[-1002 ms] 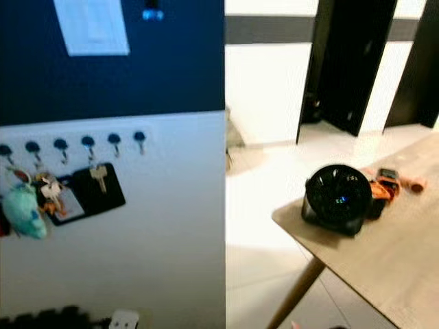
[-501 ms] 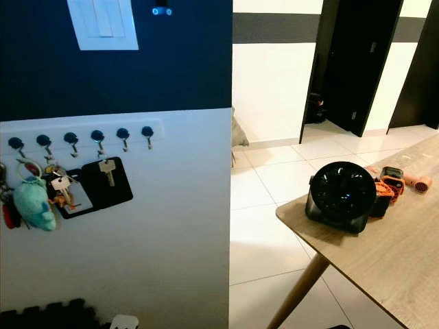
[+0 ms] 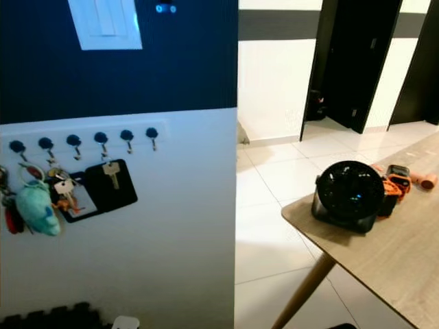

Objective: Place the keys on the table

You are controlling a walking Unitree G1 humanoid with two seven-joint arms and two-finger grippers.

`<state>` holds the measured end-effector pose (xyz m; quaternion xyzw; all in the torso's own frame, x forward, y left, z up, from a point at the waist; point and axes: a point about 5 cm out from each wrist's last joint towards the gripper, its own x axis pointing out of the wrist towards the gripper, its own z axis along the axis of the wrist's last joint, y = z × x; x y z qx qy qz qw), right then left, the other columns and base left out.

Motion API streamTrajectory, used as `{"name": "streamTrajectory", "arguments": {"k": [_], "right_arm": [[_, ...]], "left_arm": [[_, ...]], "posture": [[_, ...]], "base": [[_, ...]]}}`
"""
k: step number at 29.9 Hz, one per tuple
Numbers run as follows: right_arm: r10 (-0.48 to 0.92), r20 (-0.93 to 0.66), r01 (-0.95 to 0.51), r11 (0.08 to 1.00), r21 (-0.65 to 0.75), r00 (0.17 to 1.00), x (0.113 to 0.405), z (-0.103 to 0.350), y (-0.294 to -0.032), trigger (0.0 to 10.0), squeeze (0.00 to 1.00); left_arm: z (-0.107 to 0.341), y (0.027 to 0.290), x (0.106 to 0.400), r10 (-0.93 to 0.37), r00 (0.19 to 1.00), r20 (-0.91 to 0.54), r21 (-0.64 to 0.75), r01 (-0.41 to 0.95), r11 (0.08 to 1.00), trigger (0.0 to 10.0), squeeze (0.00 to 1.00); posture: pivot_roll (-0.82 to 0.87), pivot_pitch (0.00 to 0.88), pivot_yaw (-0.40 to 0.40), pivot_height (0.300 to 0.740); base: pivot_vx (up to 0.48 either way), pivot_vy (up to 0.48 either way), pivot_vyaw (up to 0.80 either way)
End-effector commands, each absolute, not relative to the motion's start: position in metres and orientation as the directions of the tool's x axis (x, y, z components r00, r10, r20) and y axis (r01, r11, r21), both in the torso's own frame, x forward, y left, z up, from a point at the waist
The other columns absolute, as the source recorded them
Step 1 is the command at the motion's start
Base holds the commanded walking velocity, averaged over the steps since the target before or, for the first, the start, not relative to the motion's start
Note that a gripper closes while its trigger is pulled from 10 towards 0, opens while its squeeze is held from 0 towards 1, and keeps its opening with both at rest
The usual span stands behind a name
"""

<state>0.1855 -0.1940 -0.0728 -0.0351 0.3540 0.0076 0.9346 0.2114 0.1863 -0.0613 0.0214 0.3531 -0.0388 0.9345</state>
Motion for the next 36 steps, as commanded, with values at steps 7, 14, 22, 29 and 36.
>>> {"name": "streamTrajectory", "arguments": {"k": [7, 14, 22, 29, 36], "right_arm": [[0.000, -0.681, -0.046, 0.998, -0.049, 0.732, 0.1806, -0.0765, -0.1893, 10.0, 0.00], [0.001, -0.682, -0.045, 0.998, -0.047, 0.731, 0.1795, -0.0771, -0.1884, 10.0, 0.00], [0.001, -0.687, -0.047, 0.998, -0.049, 0.727, 0.1782, -0.0777, -0.1890, 10.0, 0.00], [0.026, -0.714, -0.070, 0.997, -0.032, 0.700, 0.1735, -0.0812, -0.1865, 10.0, 0.00], [0.000, -0.715, -0.047, 0.998, -0.045, 0.699, 0.1711, -0.0820, -0.1886, 10.0, 0.00]], "left_arm": [[-0.0615, 0.1916, 0.2090, -0.049, 0.748, -0.662, 0.040, 0.101, 0.994, 10.0, 0.00], [-0.0607, 0.1915, 0.2098, -0.053, 0.754, -0.655, 0.044, 0.108, 0.993, 10.0, 0.00], [-0.0607, 0.1914, 0.2097, -0.051, 0.756, -0.653, 0.054, 0.114, 0.992, 10.0, 0.00], [-0.0618, 0.1898, 0.2079, -0.058, 0.752, -0.657, 0.077, 0.144, 0.987, 10.0, 0.00], [-0.0629, 0.1851, 0.2060, -0.101, 0.744, -0.660, 0.093, 0.215, 0.972, 10.0, 0.00]], "posture": [[0.04, 0.019, 0.011, 0.740], [0.04, 0.020, 0.012, 0.740], [0.04, 0.022, 0.010, 0.740], [0.04, 0.024, 0.014, 0.740], [0.04, 0.024, 0.020, 0.740]], "base": [[0.000, 0.000, 0.00], [0.000, 0.000, 0.00], [0.000, 0.000, 0.00], [0.000, 0.000, 0.00], [0.000, 0.000, 0.00]]}}
